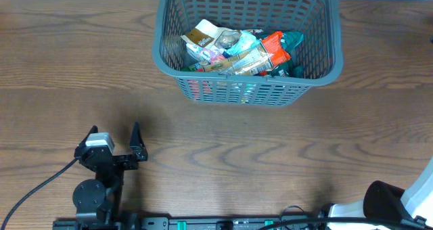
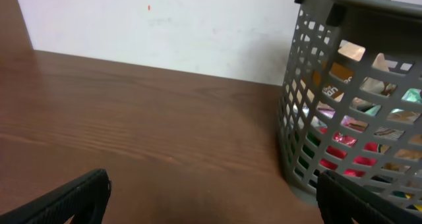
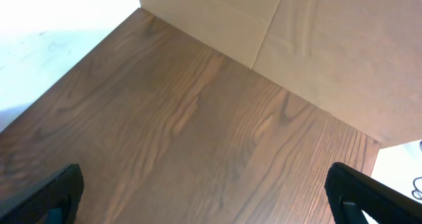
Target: Pack container
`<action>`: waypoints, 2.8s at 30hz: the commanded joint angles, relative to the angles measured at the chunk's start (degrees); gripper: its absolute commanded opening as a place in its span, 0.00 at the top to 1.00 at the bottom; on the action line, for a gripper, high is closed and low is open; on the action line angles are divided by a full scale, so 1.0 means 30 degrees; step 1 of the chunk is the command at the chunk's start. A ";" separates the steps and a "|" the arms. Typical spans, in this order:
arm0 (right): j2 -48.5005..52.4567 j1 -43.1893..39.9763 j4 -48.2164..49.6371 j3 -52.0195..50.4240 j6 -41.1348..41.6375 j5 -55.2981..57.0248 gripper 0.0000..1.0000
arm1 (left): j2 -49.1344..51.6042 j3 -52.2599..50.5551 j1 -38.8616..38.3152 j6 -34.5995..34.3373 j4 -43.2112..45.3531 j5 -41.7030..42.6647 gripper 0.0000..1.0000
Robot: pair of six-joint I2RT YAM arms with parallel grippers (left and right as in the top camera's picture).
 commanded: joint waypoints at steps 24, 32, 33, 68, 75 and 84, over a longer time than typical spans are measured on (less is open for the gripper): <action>-0.0029 -0.0058 0.0022 0.0160 -0.0153 0.0255 0.01 | -0.0175 -0.2397 0.0117 -0.0175 0.0656 -0.0080 0.01; -0.0029 -0.0058 0.0022 0.0160 -0.0153 0.0255 0.01 | -0.0175 -0.2710 0.0117 -0.0087 0.0860 -0.0087 0.01; -0.0029 -0.0058 0.0022 0.0160 -0.0153 0.0262 0.01 | -0.0175 -0.2710 0.0117 -0.0087 0.0867 -0.0087 0.02; -0.0029 -0.0058 0.0022 0.0160 -0.0153 0.0255 0.01 | -0.0138 -0.2710 0.0117 0.2142 0.0852 -0.0087 0.02; -0.0029 -0.0058 0.0029 0.0160 -0.0153 0.0255 0.01 | -0.0138 -0.2710 0.0117 0.2142 0.0852 -0.0087 0.02; -0.0036 -0.0022 0.0022 0.0160 -0.0153 0.0255 0.01 | -0.0138 -0.2710 0.0117 0.2142 0.0852 -0.0087 0.01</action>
